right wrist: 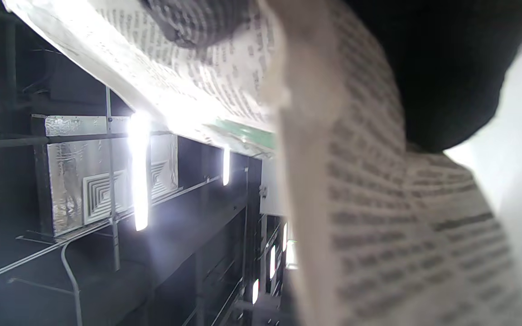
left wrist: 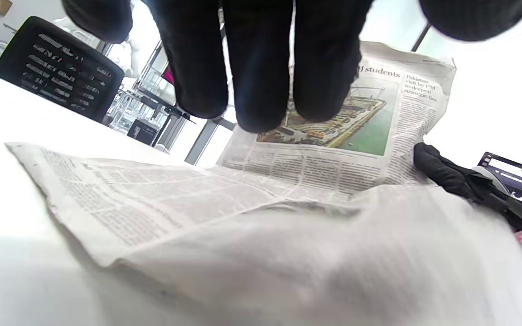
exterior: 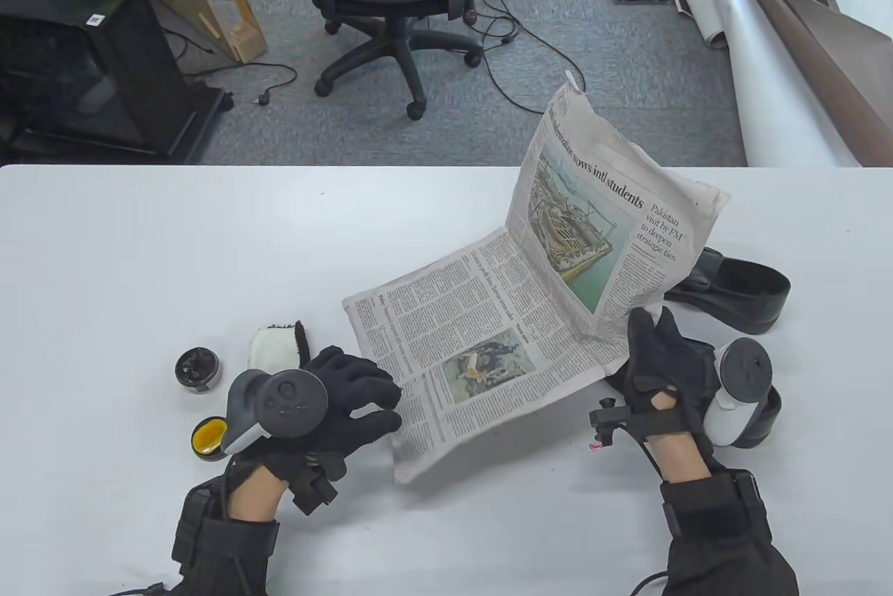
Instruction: Dip and apply built-in sponge shoe polish on shoes
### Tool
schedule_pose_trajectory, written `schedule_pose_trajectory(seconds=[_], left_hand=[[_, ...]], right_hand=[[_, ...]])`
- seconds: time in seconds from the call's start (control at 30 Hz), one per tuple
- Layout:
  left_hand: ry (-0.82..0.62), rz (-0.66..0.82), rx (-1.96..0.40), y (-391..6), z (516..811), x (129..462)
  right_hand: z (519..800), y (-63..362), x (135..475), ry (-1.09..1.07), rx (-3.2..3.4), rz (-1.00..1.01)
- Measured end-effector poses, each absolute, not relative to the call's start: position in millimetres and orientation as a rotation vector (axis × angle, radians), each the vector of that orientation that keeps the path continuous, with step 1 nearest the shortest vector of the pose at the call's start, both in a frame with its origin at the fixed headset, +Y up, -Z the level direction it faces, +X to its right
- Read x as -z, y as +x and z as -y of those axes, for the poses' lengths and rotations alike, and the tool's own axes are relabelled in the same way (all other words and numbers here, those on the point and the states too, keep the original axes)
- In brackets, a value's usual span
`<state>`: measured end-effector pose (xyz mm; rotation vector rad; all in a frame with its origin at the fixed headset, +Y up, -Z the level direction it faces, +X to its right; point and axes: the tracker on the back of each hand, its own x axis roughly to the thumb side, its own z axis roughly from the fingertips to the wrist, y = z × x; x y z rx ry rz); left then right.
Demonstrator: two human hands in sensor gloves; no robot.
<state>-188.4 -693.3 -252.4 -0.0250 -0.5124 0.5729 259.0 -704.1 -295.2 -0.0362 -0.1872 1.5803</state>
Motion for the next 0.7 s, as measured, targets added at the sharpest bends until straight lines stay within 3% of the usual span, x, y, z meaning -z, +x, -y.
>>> schedule_pose_trajectory(seconds=[0.17,0.33,0.5,0.7], left_hand=[[0.082,0.304,-0.386,-191,702,259],[-0.004,0.201,-0.272,-195,714,268],[-0.072,0.173,-0.172,-196,722,272],[-0.083,0.165,-0.121,-193,721,270]], right_hand=[[699,254,303,0.097,-1.58,0.09],[701,245,315,0.155,-1.566,-0.073],[702,230,331,0.183,-1.638,-0.266],[695,214,347,0.012,-1.939,-0.225]])
